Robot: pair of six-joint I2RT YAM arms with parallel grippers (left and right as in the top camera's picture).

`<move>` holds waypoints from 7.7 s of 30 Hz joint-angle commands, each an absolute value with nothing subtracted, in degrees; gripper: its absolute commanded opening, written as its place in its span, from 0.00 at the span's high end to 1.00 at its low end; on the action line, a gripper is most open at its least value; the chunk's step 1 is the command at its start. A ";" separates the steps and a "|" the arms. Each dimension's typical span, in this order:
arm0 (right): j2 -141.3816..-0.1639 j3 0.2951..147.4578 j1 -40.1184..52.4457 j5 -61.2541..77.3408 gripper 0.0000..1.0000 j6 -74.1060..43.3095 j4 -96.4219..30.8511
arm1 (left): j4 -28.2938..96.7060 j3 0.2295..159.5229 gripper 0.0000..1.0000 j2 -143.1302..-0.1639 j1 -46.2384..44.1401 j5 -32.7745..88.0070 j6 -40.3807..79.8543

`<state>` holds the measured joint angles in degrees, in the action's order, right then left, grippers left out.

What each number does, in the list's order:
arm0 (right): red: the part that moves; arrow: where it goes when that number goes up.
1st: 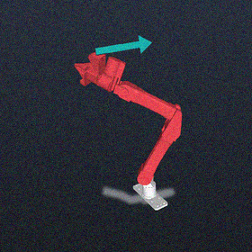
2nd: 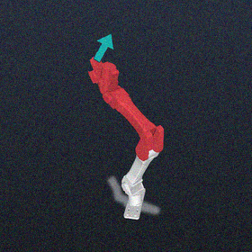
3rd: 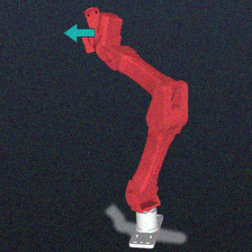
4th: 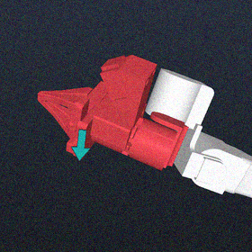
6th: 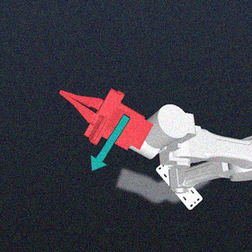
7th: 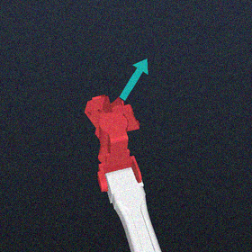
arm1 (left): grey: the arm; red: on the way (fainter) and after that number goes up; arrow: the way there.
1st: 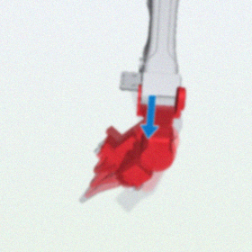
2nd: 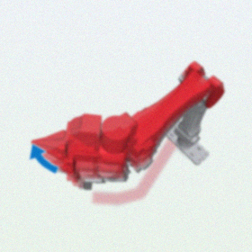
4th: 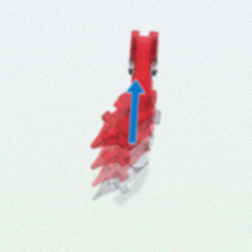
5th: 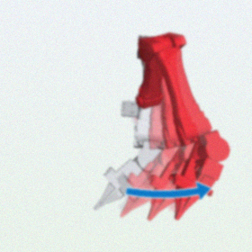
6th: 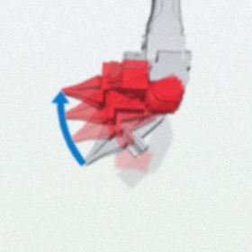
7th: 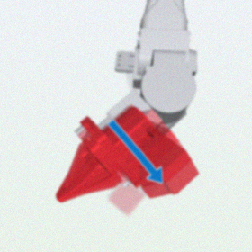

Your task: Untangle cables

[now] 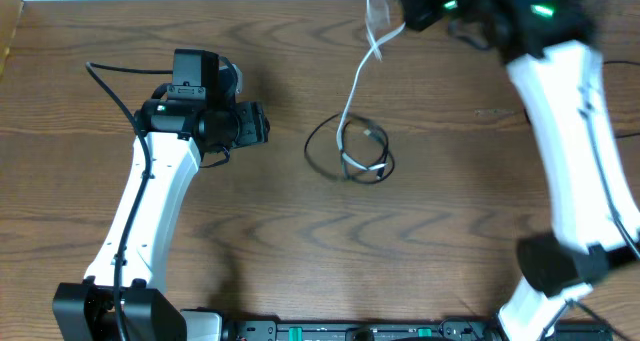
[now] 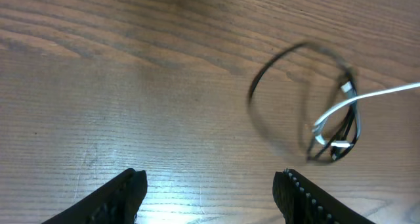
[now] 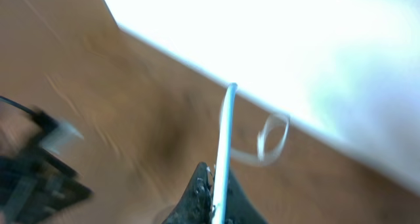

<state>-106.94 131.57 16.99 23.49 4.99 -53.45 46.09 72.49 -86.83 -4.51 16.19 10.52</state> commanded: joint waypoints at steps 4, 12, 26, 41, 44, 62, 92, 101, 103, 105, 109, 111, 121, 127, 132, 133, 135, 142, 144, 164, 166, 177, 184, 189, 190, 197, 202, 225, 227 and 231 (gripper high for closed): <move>-101.71 131.74 16.95 18.31 0.99 2.15 -46.37 | 46.26 72.10 0.33 -86.87 -4.29 15.79 10.66; -98.56 131.74 11.29 18.28 0.99 -6.55 -32.05 | 46.26 72.10 0.34 -86.87 -4.29 15.79 10.66; -99.48 131.52 6.76 14.15 0.99 -11.51 -37.10 | 46.35 72.10 0.33 -86.87 -4.29 15.79 10.66; -103.55 131.46 -3.75 -7.42 0.99 -8.51 -47.68 | 47.53 72.10 0.33 -86.87 -4.29 15.79 10.68; -105.38 131.46 -7.29 -7.44 0.99 -8.51 -50.43 | 47.53 72.10 0.34 -86.87 -4.29 15.79 10.87; -119.85 131.46 -27.53 -7.31 0.99 -8.75 -60.80 | 47.53 72.10 0.34 -86.87 -4.29 15.79 10.87; -126.50 130.21 -11.75 24.93 0.41 8.62 -73.91 | 47.51 72.10 0.33 -86.87 -4.29 15.79 11.51; -126.56 119.72 2.26 17.26 0.39 9.30 -69.73 | 47.53 72.10 0.33 -86.91 -4.29 15.79 11.51; -126.56 116.64 5.50 17.26 0.39 9.30 -68.79 | 47.51 72.10 0.33 -86.91 -4.29 15.79 11.51; -126.56 114.06 8.16 17.32 0.39 9.30 -67.55 | 47.51 72.10 0.33 -86.91 -4.29 15.79 11.51; -126.56 108.55 13.65 16.56 0.41 9.54 -62.13 | 47.53 72.10 0.34 -86.94 -4.29 15.79 11.51; -126.56 105.58 16.03 16.12 0.43 9.52 -58.13 | 47.53 72.10 0.33 -86.91 -4.29 15.79 11.51; -126.56 93.89 26.52 9.10 0.49 9.52 -35.07 | 47.55 72.10 0.34 -86.91 -4.29 15.79 11.51; -126.58 91.98 29.30 5.58 0.50 9.47 -30.85 | 47.55 72.10 0.33 -86.94 -4.29 15.79 11.51; -126.67 90.30 30.11 3.31 0.52 8.56 -28.14 | 47.55 72.10 0.33 -86.94 -4.29 15.79 11.51; -126.67 89.58 30.09 3.31 0.54 7.94 -27.33 | 47.55 72.10 0.33 -86.94 -4.29 15.79 11.51; -126.67 88.60 30.09 3.31 0.61 6.76 -26.30 | 47.57 72.10 0.33 -86.94 -4.29 15.79 11.51; -126.65 87.46 30.04 3.33 0.99 5.54 -24.97 | 47.55 72.10 0.33 -86.94 -4.29 15.79 11.51; -126.43 88.16 30.04 3.38 0.99 3.86 -25.71 | 47.57 72.10 0.33 -86.94 -4.29 15.79 11.51; -99.90 104.57 25.06 24.27 0.99 0.86 -26.46 | 41.74 72.10 0.33 -86.94 -4.32 24.91 11.97; -98.52 104.57 25.23 24.36 0.99 0.84 -26.44 | 39.40 72.10 0.33 -86.94 -4.32 28.12 11.97; -101.49 104.44 25.06 16.95 0.87 0.86 -32.51 | 43.20 72.10 0.33 -87.61 -4.32 18.63 12.82; -109.21 104.44 25.04 16.60 0.85 0.82 -37.12 | 41.32 72.10 0.33 -91.15 -4.32 14.00 15.40; -111.33 104.44 23.86 8.88 0.69 -1.98 -39.79 | 30.24 72.10 0.33 -96.68 -4.36 14.28 15.38; -111.33 104.44 23.44 7.60 0.68 -2.39 -40.32 | 27.92 72.10 0.33 -97.80 -4.36 14.28 15.40; -111.31 104.44 17.04 6.20 0.68 -4.89 -47.92 | 18.41 72.10 0.33 -105.91 -4.36 11.33 15.79; -111.31 104.44 13.43 6.15 0.69 -5.15 -53.17 | 15.64 72.10 0.33 -111.42 -4.36 8.08 15.73; -111.31 104.44 11.44 6.15 0.73 -5.17 -54.89 | 20.34 72.10 0.69 -116.86 -10.00 3.57 15.79; -111.31 104.44 11.44 6.15 0.73 -5.17 -54.98 | 20.43 72.10 0.72 -116.86 -10.02 3.60 15.79; -111.31 104.44 11.44 6.15 0.73 -5.15 -55.18 | 20.25 72.14 0.81 -116.71 -10.00 3.60 15.79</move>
<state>-112.03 104.07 11.92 6.37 -4.43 -55.00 19.20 72.58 -115.52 -9.87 4.36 15.55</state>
